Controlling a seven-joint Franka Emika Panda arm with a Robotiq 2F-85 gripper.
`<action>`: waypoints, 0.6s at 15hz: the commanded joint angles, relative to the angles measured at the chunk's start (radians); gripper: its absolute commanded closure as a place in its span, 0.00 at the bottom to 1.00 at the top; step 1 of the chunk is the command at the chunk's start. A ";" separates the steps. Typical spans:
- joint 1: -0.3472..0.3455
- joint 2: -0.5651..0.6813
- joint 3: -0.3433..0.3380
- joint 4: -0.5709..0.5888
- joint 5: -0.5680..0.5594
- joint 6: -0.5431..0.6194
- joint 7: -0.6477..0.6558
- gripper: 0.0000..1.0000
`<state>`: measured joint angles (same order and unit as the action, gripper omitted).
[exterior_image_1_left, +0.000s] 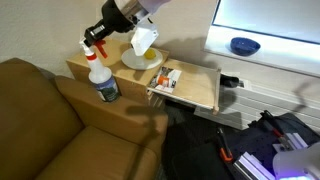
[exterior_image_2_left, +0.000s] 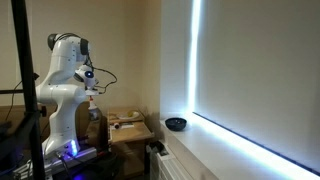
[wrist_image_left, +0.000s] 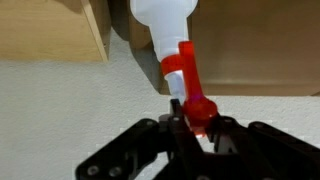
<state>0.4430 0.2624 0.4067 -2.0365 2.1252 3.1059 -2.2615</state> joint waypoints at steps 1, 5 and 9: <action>0.020 0.025 -0.010 0.016 0.010 0.013 -0.022 0.75; 0.052 0.062 -0.038 0.059 0.027 0.033 -0.049 0.94; 0.050 0.068 -0.066 0.062 0.061 -0.037 -0.061 0.94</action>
<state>0.4947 0.3267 0.3603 -1.9803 2.1483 3.1242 -2.3020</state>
